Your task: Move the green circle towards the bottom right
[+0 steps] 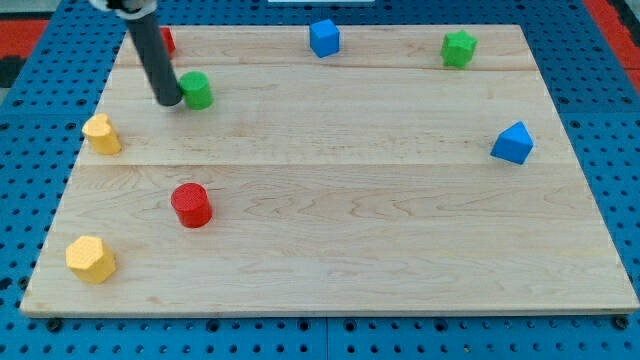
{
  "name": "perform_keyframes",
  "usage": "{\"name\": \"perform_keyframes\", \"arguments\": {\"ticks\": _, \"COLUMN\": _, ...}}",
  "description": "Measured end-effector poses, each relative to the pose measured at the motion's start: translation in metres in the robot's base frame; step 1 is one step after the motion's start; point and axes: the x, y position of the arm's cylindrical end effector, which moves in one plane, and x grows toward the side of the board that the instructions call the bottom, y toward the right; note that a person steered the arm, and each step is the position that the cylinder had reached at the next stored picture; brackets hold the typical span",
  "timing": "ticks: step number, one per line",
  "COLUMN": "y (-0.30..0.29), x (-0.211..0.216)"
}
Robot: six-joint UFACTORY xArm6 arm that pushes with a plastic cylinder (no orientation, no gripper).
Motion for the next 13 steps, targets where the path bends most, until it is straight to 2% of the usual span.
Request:
{"name": "perform_keyframes", "arguments": {"ticks": 1, "y": 0.013, "x": -0.007}}
{"name": "perform_keyframes", "arguments": {"ticks": 3, "y": -0.024, "x": -0.032}}
{"name": "perform_keyframes", "arguments": {"ticks": 5, "y": 0.052, "x": 0.011}}
{"name": "perform_keyframes", "arguments": {"ticks": 6, "y": 0.05, "x": 0.031}}
{"name": "perform_keyframes", "arguments": {"ticks": 7, "y": -0.014, "x": 0.03}}
{"name": "perform_keyframes", "arguments": {"ticks": 8, "y": -0.024, "x": 0.002}}
{"name": "perform_keyframes", "arguments": {"ticks": 9, "y": -0.036, "x": -0.005}}
{"name": "perform_keyframes", "arguments": {"ticks": 13, "y": -0.023, "x": -0.018}}
